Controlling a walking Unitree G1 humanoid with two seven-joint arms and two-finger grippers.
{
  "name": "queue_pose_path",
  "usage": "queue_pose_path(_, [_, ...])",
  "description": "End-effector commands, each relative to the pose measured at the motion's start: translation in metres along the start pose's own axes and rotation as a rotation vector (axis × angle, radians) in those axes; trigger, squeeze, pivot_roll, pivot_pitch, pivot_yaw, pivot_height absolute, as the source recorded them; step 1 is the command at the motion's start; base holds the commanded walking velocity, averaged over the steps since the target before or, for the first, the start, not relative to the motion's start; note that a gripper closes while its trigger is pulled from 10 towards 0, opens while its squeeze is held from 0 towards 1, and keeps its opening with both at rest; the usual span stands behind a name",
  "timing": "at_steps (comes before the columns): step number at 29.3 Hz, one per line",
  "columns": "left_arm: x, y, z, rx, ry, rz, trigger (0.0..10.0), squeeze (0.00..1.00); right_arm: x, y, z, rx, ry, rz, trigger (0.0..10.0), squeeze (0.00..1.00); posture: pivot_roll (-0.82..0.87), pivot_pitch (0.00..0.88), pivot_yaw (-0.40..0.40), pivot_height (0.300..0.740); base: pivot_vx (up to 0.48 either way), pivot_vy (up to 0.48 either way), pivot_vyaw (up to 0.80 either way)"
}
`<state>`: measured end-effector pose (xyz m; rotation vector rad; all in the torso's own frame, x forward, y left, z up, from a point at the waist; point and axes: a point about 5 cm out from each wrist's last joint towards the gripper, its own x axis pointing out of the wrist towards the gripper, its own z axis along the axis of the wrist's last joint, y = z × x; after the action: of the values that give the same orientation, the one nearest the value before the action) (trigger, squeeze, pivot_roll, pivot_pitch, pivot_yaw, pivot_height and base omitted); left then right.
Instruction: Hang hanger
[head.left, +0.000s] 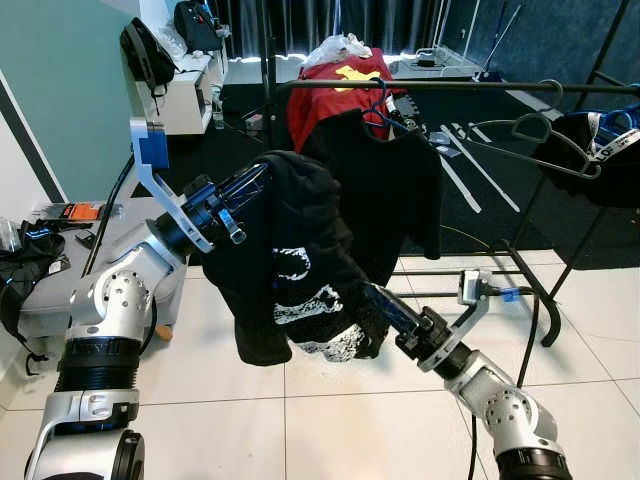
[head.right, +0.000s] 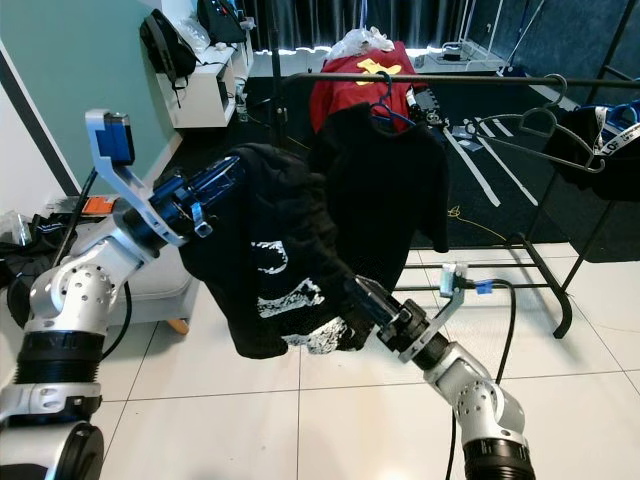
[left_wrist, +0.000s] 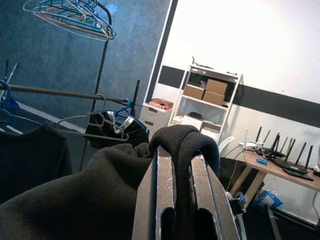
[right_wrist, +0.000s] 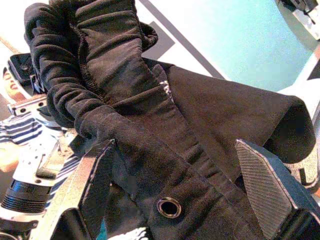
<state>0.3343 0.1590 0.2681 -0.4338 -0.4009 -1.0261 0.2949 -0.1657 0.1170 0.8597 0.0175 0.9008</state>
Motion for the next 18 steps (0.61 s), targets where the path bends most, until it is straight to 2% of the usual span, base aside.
queue_pose_path(1, [0.004, -0.005, 0.010, 0.009, -0.057, -0.041, 10.0, 0.00, 0.001, -0.001, 0.000, 0.011, -0.017, 0.001, 10.0, 0.00, -0.01, 0.000, 0.030, 0.740, 0.000, 0.000, 0.00])
queue_pose_path(11, [0.007, -0.008, 0.017, -0.014, -0.106, -0.063, 10.0, 0.00, -0.001, -0.007, -0.018, 0.099, -0.008, -0.021, 10.0, 0.00, -0.01, 0.000, 0.031, 0.740, 0.000, 0.000, 0.00])
queue_pose_path(18, [0.009, -0.009, 0.020, -0.032, -0.127, -0.078, 10.0, 0.00, -0.003, -0.008, -0.027, 0.125, 0.007, -0.031, 10.0, 0.00, -0.01, 0.000, 0.036, 0.740, 0.000, 0.000, 0.00])
